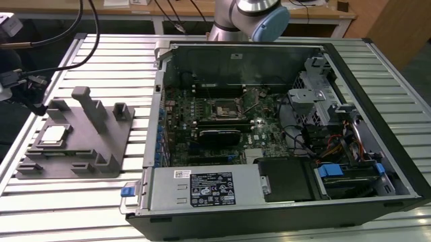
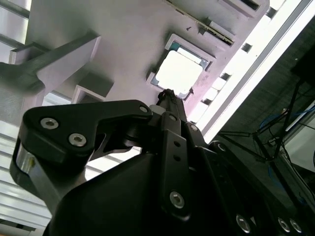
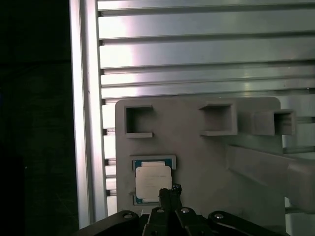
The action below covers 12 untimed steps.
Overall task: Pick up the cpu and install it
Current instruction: 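Pick up the cpu and move it towards the insertion slot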
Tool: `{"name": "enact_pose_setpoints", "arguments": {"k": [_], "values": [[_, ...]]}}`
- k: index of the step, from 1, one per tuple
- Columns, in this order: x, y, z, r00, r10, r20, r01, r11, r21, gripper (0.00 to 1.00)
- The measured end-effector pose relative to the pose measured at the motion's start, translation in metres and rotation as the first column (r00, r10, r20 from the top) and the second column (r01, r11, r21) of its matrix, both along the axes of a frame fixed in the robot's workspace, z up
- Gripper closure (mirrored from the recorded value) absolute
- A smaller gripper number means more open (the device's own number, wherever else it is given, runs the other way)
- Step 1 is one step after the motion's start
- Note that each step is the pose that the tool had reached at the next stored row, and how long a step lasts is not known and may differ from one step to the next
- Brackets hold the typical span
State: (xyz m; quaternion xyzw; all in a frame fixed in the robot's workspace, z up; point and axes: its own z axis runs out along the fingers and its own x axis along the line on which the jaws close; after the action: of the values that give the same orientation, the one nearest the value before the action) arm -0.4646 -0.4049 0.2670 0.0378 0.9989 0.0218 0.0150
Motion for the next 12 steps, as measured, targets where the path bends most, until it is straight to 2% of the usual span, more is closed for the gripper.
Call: {"name": "enact_pose_setpoints", "arguments": {"k": [4, 12], "values": [[0.0, -0.0036, -0.004, 1.0, 0.0, 0.0001, 0.0, 1.0, 0.0011, 0.89], [-0.001, -0.0057, -0.0131, 1.0, 0.0, 0.0, 0.0, 1.0, 0.0011, 0.89]]}}
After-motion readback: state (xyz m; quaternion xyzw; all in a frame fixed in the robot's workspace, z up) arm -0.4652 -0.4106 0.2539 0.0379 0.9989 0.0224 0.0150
